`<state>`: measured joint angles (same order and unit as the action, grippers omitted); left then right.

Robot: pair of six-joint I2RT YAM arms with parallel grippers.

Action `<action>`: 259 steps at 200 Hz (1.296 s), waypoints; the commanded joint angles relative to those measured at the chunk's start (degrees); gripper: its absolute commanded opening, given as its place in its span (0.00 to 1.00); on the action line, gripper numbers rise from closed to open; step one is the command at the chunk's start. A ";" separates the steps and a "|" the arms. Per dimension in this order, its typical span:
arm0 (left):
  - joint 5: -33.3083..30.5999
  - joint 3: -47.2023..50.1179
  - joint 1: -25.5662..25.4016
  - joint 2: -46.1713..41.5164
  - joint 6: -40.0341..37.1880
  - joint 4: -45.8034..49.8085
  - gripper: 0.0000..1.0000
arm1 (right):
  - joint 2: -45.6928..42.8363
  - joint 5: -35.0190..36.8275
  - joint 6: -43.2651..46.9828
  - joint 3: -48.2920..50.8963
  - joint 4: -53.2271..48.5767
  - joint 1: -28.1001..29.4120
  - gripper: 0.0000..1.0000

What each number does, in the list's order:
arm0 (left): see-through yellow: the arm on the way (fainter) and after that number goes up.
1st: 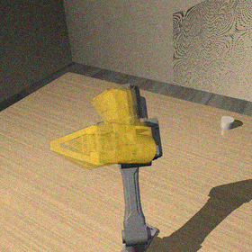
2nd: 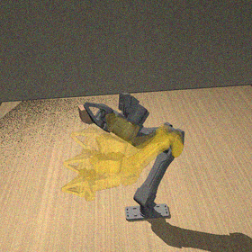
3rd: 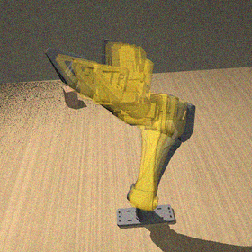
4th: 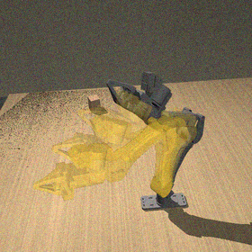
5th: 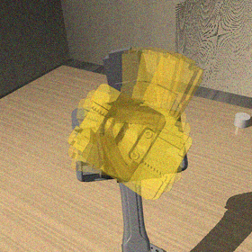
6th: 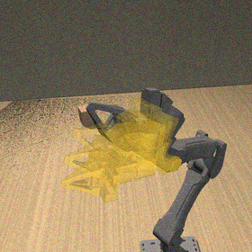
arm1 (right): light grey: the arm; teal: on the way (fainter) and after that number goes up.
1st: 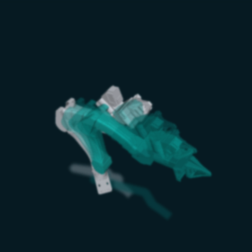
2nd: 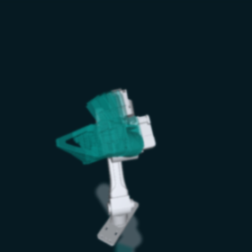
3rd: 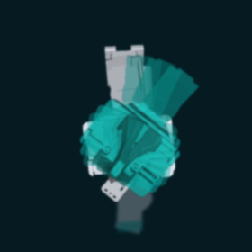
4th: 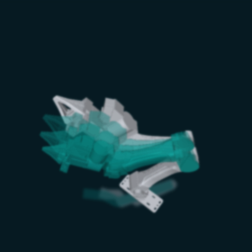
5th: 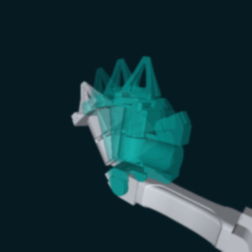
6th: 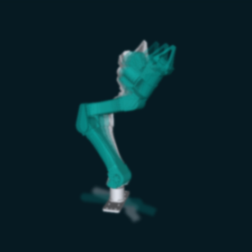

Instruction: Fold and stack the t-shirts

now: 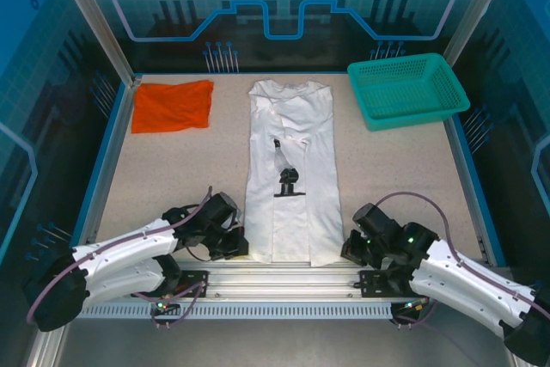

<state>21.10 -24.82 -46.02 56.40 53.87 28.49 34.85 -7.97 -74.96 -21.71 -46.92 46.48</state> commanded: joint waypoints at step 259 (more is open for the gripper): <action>4.14 -53.26 32.65 52.80 -14.16 -0.53 0.00 | 74.44 -3.84 25.20 -58.33 11.35 -34.76 0.00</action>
<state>25.21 -74.78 -14.81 108.47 41.89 27.59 107.04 -10.09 -50.70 -77.28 -35.05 13.17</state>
